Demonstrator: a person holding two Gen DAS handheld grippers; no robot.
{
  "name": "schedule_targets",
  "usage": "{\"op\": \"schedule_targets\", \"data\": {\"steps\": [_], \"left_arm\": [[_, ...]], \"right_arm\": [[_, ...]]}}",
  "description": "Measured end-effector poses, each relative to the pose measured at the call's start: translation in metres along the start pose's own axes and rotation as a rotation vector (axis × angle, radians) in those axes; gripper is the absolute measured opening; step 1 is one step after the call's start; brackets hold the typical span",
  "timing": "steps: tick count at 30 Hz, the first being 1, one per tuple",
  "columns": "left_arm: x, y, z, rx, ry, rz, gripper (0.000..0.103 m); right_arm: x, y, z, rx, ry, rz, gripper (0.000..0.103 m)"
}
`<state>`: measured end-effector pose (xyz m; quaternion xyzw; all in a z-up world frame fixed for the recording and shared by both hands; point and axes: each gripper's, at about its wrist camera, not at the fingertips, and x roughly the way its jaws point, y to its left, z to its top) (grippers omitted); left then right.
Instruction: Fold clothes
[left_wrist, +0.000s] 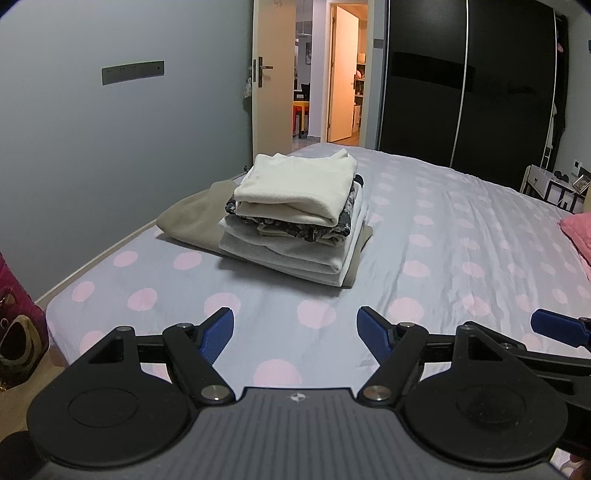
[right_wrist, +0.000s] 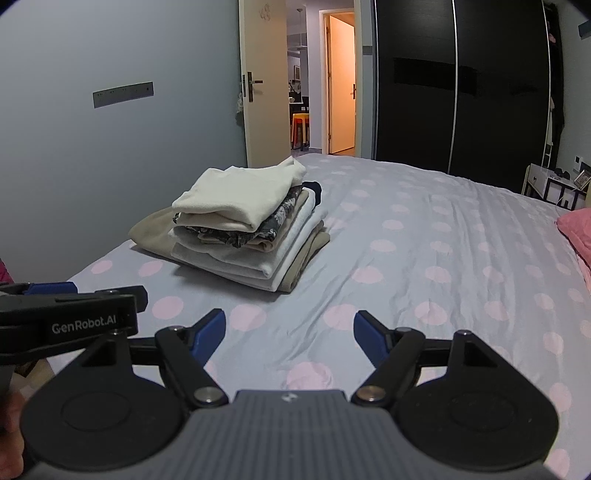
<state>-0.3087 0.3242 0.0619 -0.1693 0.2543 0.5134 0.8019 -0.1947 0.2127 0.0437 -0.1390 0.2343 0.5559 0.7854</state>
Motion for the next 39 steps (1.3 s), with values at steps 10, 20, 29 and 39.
{"op": "schedule_targets", "data": {"steps": [10, 20, 29, 39], "left_arm": [[-0.003, -0.007, -0.002, 0.009, 0.008, 0.003, 0.072], [-0.004, -0.010, -0.004, 0.014, 0.016, 0.005, 0.072], [-0.004, -0.011, -0.005, 0.017, 0.025, 0.005, 0.071], [-0.004, -0.011, -0.006, 0.018, 0.027, 0.005, 0.070]], "right_arm": [[-0.004, -0.006, -0.004, 0.004, 0.003, 0.003, 0.078], [-0.006, -0.011, -0.007, 0.007, 0.006, 0.006, 0.078], [-0.007, -0.011, -0.010, 0.006, 0.009, 0.007, 0.078], [-0.008, -0.011, -0.011, 0.001, 0.010, 0.007, 0.078]]}}
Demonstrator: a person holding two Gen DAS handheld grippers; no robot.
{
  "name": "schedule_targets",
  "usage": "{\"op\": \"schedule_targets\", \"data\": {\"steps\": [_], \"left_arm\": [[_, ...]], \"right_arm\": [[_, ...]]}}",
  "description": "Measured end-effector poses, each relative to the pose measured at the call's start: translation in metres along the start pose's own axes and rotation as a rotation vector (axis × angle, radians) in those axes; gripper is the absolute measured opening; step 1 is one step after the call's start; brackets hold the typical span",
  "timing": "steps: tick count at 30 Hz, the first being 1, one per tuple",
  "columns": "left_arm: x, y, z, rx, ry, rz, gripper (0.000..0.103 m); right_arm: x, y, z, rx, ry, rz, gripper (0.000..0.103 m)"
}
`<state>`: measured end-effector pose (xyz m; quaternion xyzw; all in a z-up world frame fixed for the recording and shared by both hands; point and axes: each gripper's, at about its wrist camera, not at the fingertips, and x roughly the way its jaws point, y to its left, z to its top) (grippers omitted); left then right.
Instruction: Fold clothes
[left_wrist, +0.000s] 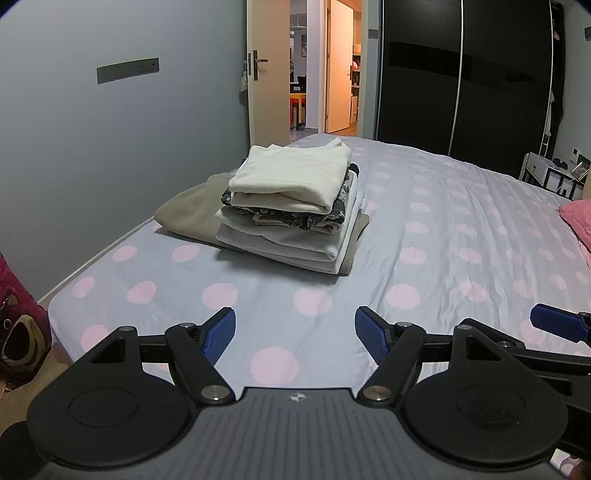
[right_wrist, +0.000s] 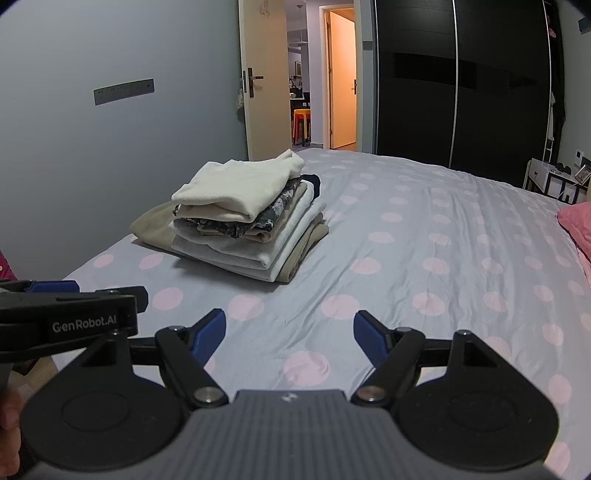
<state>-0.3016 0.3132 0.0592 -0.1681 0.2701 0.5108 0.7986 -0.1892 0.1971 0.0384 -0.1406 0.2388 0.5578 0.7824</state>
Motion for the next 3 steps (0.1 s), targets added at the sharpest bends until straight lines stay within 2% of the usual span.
{"op": "schedule_targets", "data": {"steps": [3], "left_arm": [[-0.0003, 0.0005, -0.0009, 0.001, -0.003, -0.002, 0.070]], "right_arm": [[-0.0001, 0.0001, -0.0002, -0.001, 0.000, 0.001, 0.078]]}}
